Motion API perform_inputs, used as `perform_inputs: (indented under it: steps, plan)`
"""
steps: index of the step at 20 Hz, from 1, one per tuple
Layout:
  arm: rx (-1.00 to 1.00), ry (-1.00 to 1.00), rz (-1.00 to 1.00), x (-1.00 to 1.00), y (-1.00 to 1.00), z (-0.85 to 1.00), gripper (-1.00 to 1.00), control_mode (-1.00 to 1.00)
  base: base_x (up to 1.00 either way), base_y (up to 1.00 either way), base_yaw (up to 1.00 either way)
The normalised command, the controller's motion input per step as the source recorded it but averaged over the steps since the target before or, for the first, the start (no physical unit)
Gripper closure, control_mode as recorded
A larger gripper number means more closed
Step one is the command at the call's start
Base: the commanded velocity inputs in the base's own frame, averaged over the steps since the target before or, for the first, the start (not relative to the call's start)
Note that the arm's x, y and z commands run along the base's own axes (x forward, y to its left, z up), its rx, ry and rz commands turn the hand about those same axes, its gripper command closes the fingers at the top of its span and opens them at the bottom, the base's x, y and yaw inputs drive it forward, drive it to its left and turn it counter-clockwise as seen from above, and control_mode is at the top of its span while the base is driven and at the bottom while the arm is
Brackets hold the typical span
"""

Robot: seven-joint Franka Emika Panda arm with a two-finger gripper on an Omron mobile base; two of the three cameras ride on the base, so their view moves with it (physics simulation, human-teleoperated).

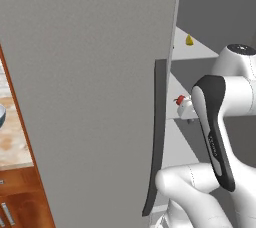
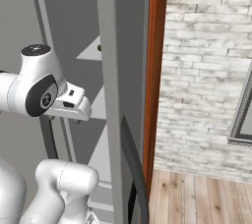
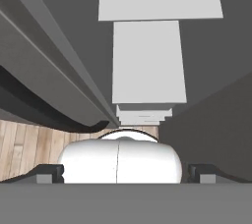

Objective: Take the squash, bell pepper, and lemon wedge from the freezer and place them in the bowl on the counter.

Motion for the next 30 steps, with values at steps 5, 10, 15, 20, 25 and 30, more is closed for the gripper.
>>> perform_inputs:
  steps: [5,10,15,20,25,30]
  plan:
    - [0.01,0.01,-0.01,0.31,-0.19,0.00,-1.00,-1.00,0.42,-0.16,-0.04]
    - [0.04,0.00,0.00,0.84,-0.46,-0.04,-1.00,-1.00,0.00,0.00,0.00]
    - [0.00,-0.07,0.00,0.66,-0.04,-0.34,-1.00,-1.00,0.00,0.00,0.00]
    - [0.00,-0.08,0.00,0.66,-0.05,-0.32,-1.00,-1.00,0.00,0.00,0.00]
    - [0.00,-0.01,-0.04,0.54,-0.24,-0.26,-1.00,-1.00,0.00,0.00,0.00]
    - [0.00,0.00,-0.02,0.46,-0.30,-0.28,-1.00,-1.00,0.00,0.00,0.00]
